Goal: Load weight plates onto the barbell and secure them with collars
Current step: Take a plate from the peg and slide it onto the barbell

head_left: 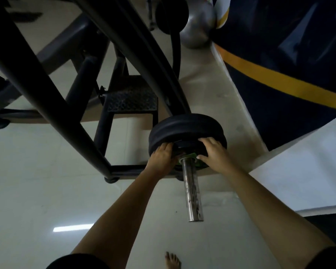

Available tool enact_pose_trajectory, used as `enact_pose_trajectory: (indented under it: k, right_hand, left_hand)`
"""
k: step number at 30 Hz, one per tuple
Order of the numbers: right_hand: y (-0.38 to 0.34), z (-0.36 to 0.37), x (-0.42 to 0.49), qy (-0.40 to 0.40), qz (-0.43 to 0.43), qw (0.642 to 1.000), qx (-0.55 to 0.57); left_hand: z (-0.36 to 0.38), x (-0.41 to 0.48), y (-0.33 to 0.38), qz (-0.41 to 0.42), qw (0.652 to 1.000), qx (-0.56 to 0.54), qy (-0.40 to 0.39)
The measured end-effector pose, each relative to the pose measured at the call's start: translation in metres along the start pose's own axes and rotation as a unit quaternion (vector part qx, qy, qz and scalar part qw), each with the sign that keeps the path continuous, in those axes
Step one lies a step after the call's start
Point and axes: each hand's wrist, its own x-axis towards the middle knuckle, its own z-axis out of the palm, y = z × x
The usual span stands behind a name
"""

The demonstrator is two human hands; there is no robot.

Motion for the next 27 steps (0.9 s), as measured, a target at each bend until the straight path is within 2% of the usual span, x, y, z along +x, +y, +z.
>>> enact_pose_trajectory:
  k: [6, 14, 20, 27]
  right_hand:
    - [0.008, 0.003, 0.012, 0.02, -0.016, 1.0, -0.003]
    - [0.019, 0.01, 0.013, -0.061, 0.012, 0.997, 0.056]
    - [0.024, 0.018, -0.004, -0.025, 0.009, 0.997, 0.069]
    - [0.022, 0.014, -0.002, -0.053, 0.019, 0.998, 0.037]
  left_hand:
    - [0.005, 0.018, -0.001, -0.025, 0.999, -0.011, 0.02]
    - [0.013, 0.015, -0.003, -0.002, 0.999, -0.005, -0.052]
    - [0.021, 0.006, -0.001, 0.022, 0.999, 0.001, -0.025]
    - [0.022, 0.006, -0.001, 0.029, 0.999, 0.004, -0.041]
